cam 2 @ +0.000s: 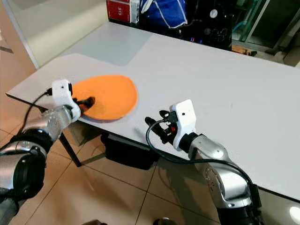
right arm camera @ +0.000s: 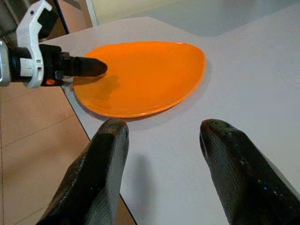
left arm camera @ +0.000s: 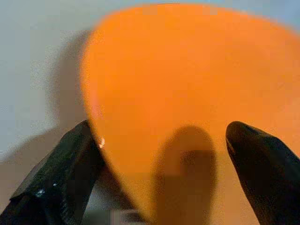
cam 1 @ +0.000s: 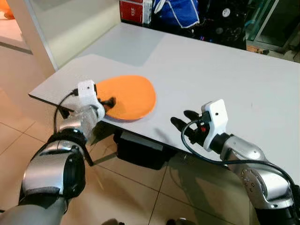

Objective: Setting the table

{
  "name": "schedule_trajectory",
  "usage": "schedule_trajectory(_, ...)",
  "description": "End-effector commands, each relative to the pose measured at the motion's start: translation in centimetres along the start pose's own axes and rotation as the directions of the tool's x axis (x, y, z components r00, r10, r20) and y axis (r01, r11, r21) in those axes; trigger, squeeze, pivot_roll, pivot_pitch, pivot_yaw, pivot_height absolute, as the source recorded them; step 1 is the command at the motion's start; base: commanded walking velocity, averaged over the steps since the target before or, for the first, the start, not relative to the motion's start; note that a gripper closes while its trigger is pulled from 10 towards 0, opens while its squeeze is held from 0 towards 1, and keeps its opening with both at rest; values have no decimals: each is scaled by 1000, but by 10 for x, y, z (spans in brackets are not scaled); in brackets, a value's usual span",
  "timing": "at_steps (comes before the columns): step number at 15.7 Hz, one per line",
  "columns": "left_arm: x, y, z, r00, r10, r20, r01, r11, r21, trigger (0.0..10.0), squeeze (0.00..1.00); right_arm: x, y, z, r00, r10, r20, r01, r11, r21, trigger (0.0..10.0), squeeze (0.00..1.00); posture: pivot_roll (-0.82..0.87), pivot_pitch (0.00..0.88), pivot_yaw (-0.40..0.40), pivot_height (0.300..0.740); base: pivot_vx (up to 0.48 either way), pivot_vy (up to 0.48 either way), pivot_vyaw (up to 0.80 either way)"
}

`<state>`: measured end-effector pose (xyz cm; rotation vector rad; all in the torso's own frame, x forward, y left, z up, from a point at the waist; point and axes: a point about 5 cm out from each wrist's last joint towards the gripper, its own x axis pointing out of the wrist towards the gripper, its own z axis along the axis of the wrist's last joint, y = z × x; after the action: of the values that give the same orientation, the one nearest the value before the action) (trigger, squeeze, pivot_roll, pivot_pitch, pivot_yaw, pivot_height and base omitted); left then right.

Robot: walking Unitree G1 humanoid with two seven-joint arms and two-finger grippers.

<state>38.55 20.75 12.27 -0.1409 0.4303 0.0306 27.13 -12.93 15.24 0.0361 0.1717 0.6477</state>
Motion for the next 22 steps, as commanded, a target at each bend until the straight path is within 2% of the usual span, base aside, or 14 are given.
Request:
schedule_trajectory(1,-1,5,7,999,28,31,-31,994,105,10000,0,-1,-4,1,1000,-11,5,11,1000,-15,10000,0,-96,19,-41,740,0,0,0)
schedule_trajectory(6,0,-7,17,997,-5,71,-14,966,258,10000,0,-1,-6,1,1000,-23,9,23,1000,-14,10000,0,-97,21,-38,740,0,0,0)
schedule_trajectory(8,-2,-13,32,980,-27,197,-29,960,277,10000,0,-2,-9,4,998,-49,38,49,999,-18,10000,0,-92,12,-33,740,0,0,0)
schedule_trajectory(10,-9,-22,54,920,-73,385,-12,977,213,10000,0,-7,-14,19,983,-114,146,111,993,26,10000,0,-91,0,-33,740,0,0,0)
schedule_trajectory(11,-18,-29,64,857,-113,502,-23,966,257,10000,0,-12,-18,27,963,-176,206,170,984,45,10000,0,-85,0,-30,740,0,0,0)
schedule_trajectory(12,-23,-33,67,828,-130,546,-36,959,282,10000,0,-14,-19,29,950,-214,228,207,977,56,10000,0,-81,0,-30,740,0,0,0)
schedule_trajectory(14,-47,-44,81,699,-172,694,-38,960,276,10000,0,-19,-25,34,906,-332,263,316,943,104,10000,0,-74,0,-17,740,0,0,0)
schedule_trajectory(15,-57,-49,83,657,-195,728,-27,959,281,10000,0,-20,-27,34,890,-368,268,348,930,121,10000,0,-74,0,-11,740,0,0,0)
schedule_trajectory(17,-68,-54,79,633,-178,753,-37,965,260,10000,0,-20,-27,31,879,-400,259,378,916,131,10000,0,-73,0,-3,740,0,0,0)
schedule_trajectory(18,-71,-56,73,657,-167,736,-34,968,250,10000,0,-21,-27,29,879,-407,250,385,913,135,10000,0,-73,0,-1,740,0,0,0)
schedule_trajectory(19,-75,-61,51,713,-212,668,9,956,293,10000,0,-21,-25,22,878,-427,219,403,904,144,10000,0,-74,0,9,740,0,0,0)
schedule_trajectory(20,-80,-66,34,742,-264,616,36,934,356,10000,0,-21,-23,17,875,-443,193,422,895,143,10000,0,-74,0,13,740,0,0,0)
schedule_trajectory(21,-84,-67,25,751,-275,600,31,923,384,10000,0,-21,-23,14,872,-457,178,438,889,135,10000,0,-74,0,13,740,0,0,0)
schedule_trajectory(22,-91,-69,9,788,-271,552,34,916,401,10000,0,-20,-22,9,865,-477,153,457,877,150,10000,0,-69,0,20,740,0,0,0)
